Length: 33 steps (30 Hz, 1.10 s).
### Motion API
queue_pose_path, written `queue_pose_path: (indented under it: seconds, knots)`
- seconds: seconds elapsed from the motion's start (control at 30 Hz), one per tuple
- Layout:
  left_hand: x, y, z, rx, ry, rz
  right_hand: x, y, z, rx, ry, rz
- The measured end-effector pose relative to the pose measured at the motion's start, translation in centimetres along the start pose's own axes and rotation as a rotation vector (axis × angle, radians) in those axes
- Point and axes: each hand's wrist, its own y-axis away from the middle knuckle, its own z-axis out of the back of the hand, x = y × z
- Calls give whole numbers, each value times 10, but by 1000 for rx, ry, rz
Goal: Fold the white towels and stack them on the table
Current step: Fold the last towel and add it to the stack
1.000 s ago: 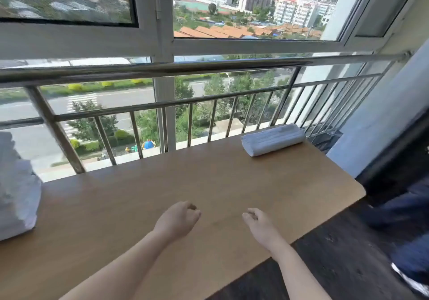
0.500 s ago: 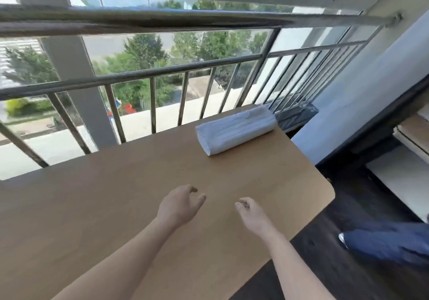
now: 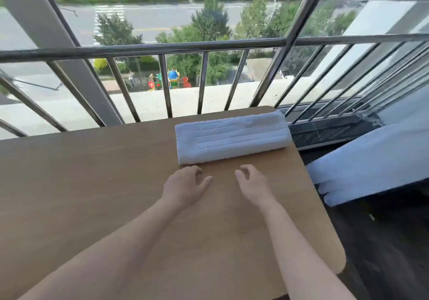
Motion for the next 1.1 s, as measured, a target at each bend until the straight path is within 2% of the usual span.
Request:
queue_pose_path:
  seconds: [0.23,0.37,0.57,0.73,0.83,1.1]
  knots:
    - [-60,-27,-32,-25,236,173,-30,-52,52,17,-106,-26]
    - [-70,-48,-36,-48,450,405,-31,-81,58,-43,-158,-69]
    - [-70,-63,-42,-167,864,691,-20,-100,52,-110,-706,-341]
    - [-79,-77,-43,-292,1219,890,-10,-119,46,-106,-905,-468]
    - [-81,-83,-45,-304,1382,919,-8,-124,42,-116,-986,-487]
    - [-75,-100,-41,-373,1586,799,4,-126,40,-22,-1255,-438]
